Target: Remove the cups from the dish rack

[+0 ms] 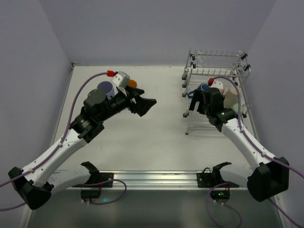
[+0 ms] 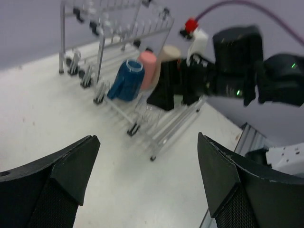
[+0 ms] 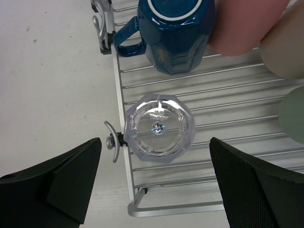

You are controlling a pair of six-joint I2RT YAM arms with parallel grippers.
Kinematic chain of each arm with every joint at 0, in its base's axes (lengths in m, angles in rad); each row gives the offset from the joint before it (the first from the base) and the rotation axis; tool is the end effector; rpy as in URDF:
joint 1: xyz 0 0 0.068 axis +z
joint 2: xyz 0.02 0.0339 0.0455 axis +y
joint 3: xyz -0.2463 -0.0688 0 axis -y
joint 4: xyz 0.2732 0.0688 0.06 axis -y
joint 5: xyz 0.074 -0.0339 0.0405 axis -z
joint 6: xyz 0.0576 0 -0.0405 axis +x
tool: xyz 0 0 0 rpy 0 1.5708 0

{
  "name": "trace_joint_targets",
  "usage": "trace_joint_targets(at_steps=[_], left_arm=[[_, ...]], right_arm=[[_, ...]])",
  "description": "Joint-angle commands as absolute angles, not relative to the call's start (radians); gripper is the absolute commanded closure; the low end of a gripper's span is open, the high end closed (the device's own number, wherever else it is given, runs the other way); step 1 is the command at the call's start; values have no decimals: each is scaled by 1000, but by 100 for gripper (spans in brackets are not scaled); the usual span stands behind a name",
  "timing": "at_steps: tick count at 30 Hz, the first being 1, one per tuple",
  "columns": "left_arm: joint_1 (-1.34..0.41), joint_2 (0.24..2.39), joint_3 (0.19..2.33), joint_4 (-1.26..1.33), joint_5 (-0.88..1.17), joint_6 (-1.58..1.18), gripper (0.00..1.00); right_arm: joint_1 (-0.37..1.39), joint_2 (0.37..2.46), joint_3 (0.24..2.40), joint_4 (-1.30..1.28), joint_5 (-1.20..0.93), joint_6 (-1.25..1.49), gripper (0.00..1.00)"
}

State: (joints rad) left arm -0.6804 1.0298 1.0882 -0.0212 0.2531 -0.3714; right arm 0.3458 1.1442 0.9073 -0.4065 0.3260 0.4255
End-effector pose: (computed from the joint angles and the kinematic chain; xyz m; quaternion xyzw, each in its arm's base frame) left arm 0.2180 -0.1950 0.4053 0.1957 0.6661 -0.4343 0.5739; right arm 0.2891 0.0845 0.2548 0.1077 0.8790 0.0315 0.4635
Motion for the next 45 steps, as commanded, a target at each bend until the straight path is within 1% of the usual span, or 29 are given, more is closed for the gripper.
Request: trace_joint_targets(at_steps=[1,3,6,10,13,15,18,20,21,22,24,25,28,29,31,32,36,42,45], left_arm=[[-676,974,907,-61,311,-428,8],[-676,910,811,-61,316,-439,8],[-677,850,720,-57,324,-460,8],[-677,833,661,-32,356,-476,8],[-676,850,644,27,393,-488,8],[-678,871,644,47,414,-497,8],[-680,908,652,100,454,-523,8],[-684,934,655,153,472,-555,8],[-687,943,658,178,480,-570,8],[-690,956,660,228,489,-586,8],[-698,1002,670,282,524,-632,8],[-698,1044,672,349,566,-675,8],[-701,1107,690,483,612,-744,10],[-701,1142,692,518,630,-791,10],[-707,1170,704,607,638,-853,11],[-709,1195,710,627,646,-867,11],[-727,1238,721,748,649,-940,12],[-752,1290,716,821,635,-993,17],[-756,1298,713,825,614,-989,22]], right_arm=[[341,1193,969,-411,419,429,2],[341,1218,980,-411,426,439,4],[339,1276,1000,-423,436,446,6],[341,1344,1015,-428,436,462,6],[341,1370,1020,-430,443,477,14],[339,1358,1019,-426,456,488,35],[339,1281,1009,-411,497,489,58],[341,1221,1002,-407,511,486,60],[342,1189,996,-408,511,488,65],[342,1114,991,-410,493,486,65],[342,1030,954,-388,427,497,66],[342,937,907,-336,308,521,66],[342,772,812,-177,93,589,65],[342,743,758,-137,-23,651,65],[342,677,715,-28,-125,708,65],[342,664,680,0,-203,760,65],[342,646,646,135,-348,834,65],[341,673,569,290,-482,940,64],[342,675,537,337,-520,971,65]])
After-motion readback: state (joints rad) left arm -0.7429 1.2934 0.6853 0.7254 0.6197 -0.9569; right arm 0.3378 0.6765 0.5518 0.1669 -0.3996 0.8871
